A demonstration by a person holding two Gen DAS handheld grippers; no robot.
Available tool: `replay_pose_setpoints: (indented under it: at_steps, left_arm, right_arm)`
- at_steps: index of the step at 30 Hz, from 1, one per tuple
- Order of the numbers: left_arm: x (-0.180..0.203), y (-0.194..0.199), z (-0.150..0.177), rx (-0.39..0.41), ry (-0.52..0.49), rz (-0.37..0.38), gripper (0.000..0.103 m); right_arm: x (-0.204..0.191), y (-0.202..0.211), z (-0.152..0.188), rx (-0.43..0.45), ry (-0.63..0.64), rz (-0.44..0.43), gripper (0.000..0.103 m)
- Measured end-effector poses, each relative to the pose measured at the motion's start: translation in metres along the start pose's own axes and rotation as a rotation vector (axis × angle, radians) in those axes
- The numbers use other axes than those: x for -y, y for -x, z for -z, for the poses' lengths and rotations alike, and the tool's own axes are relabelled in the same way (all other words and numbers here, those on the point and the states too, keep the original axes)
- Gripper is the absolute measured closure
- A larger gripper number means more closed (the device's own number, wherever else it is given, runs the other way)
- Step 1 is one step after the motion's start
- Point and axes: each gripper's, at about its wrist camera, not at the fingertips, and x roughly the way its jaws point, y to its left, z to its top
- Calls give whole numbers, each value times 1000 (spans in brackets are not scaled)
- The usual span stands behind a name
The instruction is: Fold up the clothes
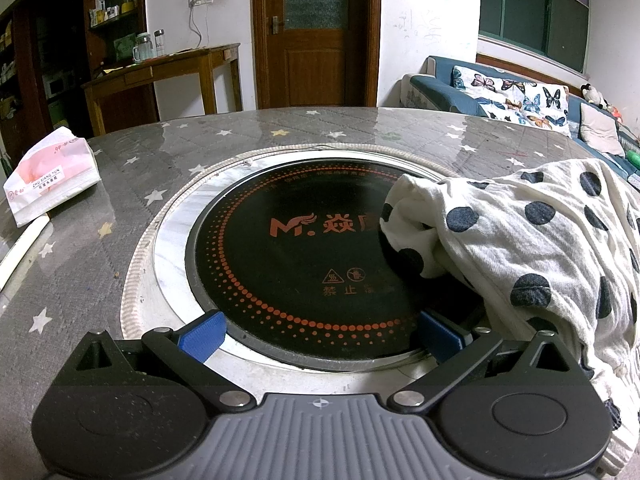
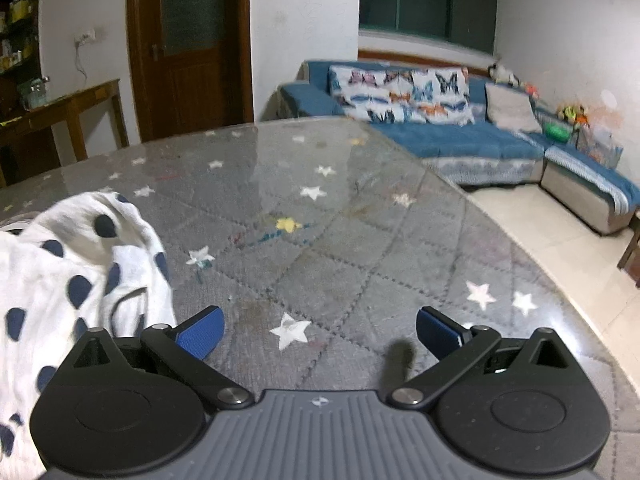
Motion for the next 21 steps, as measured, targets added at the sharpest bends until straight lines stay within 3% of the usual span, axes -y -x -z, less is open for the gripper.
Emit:
replay_pose_setpoints:
  at_steps: [10, 21]
  left_arm:
    - [8, 16, 0, -10, 3, -6, 0]
    - [26, 49, 12, -9, -9, 29, 0]
  right_arm:
    - [-7, 62, 11, 74, 24, -117, 0]
    - [-36, 108, 37, 130, 115, -160, 0]
